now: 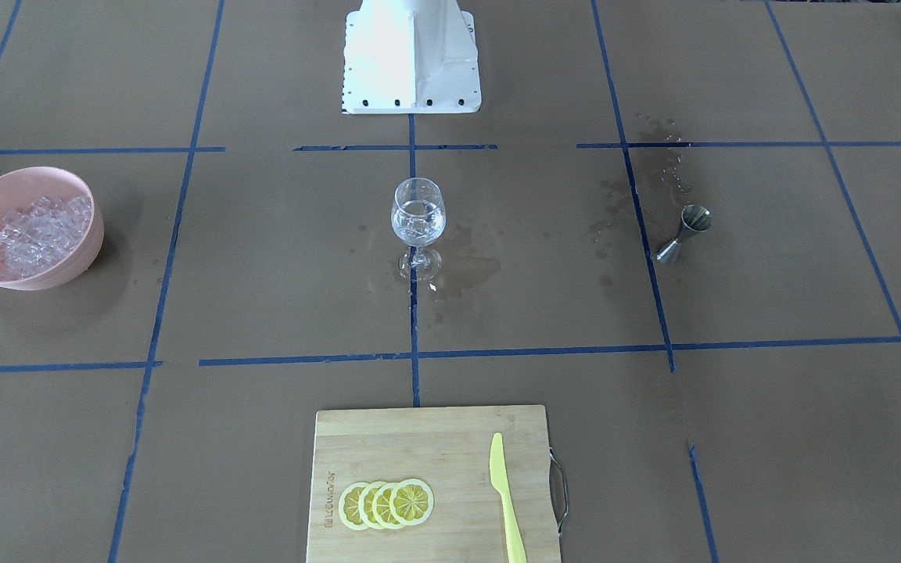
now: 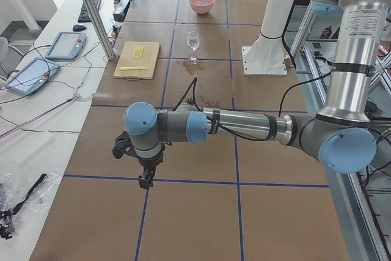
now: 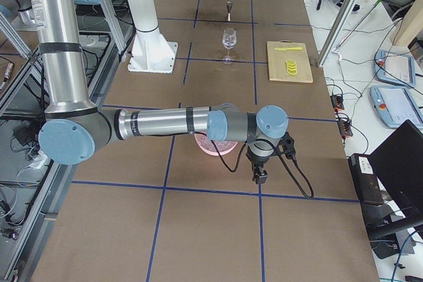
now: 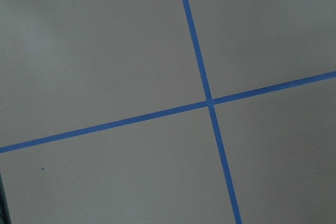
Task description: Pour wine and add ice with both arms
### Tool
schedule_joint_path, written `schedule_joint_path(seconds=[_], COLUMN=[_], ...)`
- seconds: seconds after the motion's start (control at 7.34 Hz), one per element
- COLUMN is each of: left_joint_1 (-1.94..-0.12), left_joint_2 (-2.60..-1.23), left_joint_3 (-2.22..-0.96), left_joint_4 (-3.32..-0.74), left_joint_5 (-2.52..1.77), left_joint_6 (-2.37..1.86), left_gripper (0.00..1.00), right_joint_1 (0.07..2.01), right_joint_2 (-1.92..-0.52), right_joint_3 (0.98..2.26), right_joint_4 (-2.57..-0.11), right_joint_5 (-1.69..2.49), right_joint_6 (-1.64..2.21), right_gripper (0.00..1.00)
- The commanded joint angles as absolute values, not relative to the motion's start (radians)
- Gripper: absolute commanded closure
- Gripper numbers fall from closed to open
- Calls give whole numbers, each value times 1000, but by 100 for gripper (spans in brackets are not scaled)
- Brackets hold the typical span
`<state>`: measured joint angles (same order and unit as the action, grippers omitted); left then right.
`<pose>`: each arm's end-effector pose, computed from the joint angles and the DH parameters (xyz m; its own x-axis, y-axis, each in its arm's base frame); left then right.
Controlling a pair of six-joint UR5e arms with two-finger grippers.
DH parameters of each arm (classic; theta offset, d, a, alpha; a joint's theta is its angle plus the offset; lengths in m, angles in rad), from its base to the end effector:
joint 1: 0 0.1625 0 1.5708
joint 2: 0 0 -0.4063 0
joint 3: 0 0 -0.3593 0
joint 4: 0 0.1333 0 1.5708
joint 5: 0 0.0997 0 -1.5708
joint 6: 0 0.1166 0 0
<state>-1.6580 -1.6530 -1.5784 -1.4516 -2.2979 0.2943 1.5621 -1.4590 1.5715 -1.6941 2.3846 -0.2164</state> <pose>-0.0981 -0.4816 0.6252 0.7359 0.2080 -0.6444 -0.1321 0.9775 0.1646 0.0442 -0.5016 0.6071 0.6689 -0.2129 0.7122 0.1560 0.9770 0.1455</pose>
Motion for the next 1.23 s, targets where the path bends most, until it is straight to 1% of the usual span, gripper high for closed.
schedule_joint_path(seconds=[0.0, 0.27, 0.41, 1.09], left_joint_1=[-1657, -1646, -1605, -1583], left_joint_2=[-1631, -1632, -1632, -1628], left_joint_3=[-1569, -1582, -1580, -1574], left_joint_4=[-1459, -1536, -1554, -1555], left_joint_5=[-2298, -2296, -2296, -2292], left_joint_6=[281, 157, 155, 158], left_gripper=[0, 0, 0, 0], right_joint_1=[1577, 1604, 1606, 1617], right_joint_2=[-1450, -1456, -1456, -1468], right_joint_3=[1568, 1575, 1574, 1566], right_joint_4=[-1694, -1695, -1695, -1695], right_joint_5=[2378, 2388, 2388, 2395], right_joint_6=[-128, -127, -127, -127], right_gripper=[0, 0, 0, 0])
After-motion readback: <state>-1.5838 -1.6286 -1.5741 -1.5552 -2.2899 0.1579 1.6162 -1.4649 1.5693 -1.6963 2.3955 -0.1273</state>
